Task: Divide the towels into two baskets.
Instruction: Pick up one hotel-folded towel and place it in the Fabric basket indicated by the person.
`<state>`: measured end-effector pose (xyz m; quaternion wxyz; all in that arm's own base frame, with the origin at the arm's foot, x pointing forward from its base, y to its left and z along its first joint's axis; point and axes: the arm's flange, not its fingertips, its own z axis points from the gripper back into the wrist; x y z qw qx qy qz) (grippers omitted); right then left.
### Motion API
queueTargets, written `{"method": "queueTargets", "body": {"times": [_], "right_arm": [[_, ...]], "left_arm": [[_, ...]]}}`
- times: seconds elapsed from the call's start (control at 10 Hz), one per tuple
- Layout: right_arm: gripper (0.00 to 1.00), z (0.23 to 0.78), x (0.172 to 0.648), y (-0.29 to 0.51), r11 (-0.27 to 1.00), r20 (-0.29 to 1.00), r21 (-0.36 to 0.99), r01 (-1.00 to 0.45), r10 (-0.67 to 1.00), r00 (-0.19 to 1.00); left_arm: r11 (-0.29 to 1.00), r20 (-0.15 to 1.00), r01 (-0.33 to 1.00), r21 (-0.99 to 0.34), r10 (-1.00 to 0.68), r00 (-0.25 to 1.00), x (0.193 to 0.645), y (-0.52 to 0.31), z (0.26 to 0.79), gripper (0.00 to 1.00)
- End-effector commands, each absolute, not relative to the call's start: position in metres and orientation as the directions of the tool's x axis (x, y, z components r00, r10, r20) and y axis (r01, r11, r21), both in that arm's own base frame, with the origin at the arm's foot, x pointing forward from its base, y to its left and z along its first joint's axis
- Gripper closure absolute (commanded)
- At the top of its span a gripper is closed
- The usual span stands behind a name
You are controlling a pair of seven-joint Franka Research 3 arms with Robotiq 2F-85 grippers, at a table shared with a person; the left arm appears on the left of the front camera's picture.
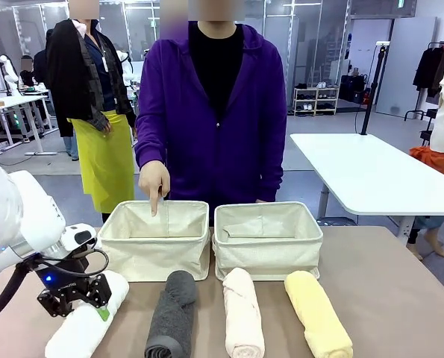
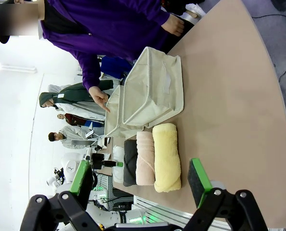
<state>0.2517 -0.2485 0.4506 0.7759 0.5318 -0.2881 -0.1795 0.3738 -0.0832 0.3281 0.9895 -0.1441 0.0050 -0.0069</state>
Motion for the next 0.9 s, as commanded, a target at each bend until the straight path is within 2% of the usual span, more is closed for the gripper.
{"method": "queueTargets", "body": {"times": [0.0, 0.1, 0.2, 0.3, 0.8], "right_arm": [[0.00, 0.452, 0.250, -0.249, 0.363, 0.268, 0.931, -0.047, -0.588, 0.763], [0.00, 0.452, 0.250, -0.249, 0.363, 0.268, 0.931, -0.047, -0.588, 0.763], [0.00, 0.452, 0.250, -0.249, 0.363, 0.268, 0.931, -0.047, -0.588, 0.763], [0.00, 0.452, 0.250, -0.249, 0.363, 0.268, 0.931, -0.047, -0.588, 0.763], [0.00, 0.452, 0.250, -0.249, 0.363, 0.268, 0.931, -0.047, -0.588, 0.763]], "left_arm": [[0.955, 0.000, 0.023, -0.295, -0.024, 1.000, 0.297, -0.065, 0.304, 0.37], [0.956, 0.008, 0.024, -0.292, -0.023, 1.000, 0.297, -0.065, 0.306, 0.66], [0.949, 0.026, 0.017, -0.316, -0.009, 1.000, 0.298, -0.065, 0.312, 0.57], [0.958, -0.005, 0.016, -0.286, -0.018, 1.000, 0.373, -0.080, 0.331, 0.57], [0.958, -0.005, 0.016, -0.286, -0.018, 1.000, 0.373, -0.080, 0.331, 0.57]]}}
